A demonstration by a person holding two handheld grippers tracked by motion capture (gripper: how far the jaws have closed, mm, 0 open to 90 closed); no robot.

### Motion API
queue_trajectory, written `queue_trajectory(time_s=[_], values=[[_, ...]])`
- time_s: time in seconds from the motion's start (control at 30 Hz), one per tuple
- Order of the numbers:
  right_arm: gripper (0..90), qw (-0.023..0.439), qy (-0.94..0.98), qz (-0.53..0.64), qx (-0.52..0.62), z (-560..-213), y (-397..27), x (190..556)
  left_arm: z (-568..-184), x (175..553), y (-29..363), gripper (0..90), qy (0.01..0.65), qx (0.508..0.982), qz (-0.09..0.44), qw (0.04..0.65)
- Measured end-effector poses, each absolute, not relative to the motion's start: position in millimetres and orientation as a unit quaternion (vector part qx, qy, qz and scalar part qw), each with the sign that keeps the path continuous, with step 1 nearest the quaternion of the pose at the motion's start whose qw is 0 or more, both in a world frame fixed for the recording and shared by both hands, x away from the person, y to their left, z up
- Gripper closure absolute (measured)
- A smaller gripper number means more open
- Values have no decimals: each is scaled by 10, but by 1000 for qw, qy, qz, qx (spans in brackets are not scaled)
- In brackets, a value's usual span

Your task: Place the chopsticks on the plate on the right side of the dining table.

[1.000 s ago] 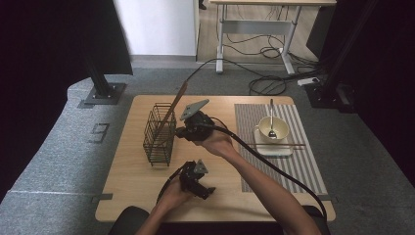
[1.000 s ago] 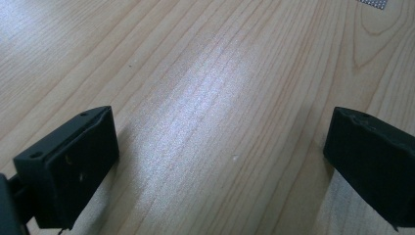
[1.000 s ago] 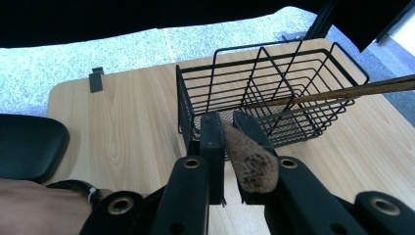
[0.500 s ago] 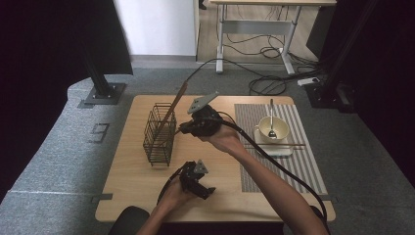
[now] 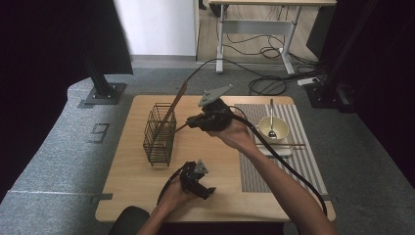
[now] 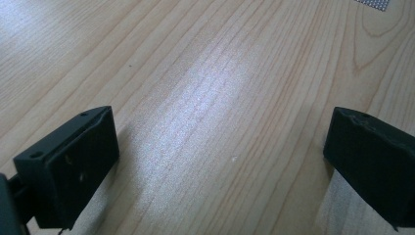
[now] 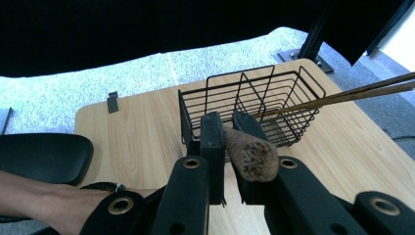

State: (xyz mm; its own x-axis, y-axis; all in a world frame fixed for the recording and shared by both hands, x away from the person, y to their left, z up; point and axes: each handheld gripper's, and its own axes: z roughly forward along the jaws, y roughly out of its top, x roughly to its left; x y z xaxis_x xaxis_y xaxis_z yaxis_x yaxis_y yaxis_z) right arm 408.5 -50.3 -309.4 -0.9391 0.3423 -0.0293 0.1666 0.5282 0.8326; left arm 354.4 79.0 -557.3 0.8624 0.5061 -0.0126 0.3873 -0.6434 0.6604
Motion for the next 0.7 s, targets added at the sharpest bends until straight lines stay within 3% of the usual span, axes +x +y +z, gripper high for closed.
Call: queue_trajectory(time_s=[0.7], values=[[823,98,857,475,176,-2951,-1054,4004,-5556,3496,742,11,256,902,90,335]])
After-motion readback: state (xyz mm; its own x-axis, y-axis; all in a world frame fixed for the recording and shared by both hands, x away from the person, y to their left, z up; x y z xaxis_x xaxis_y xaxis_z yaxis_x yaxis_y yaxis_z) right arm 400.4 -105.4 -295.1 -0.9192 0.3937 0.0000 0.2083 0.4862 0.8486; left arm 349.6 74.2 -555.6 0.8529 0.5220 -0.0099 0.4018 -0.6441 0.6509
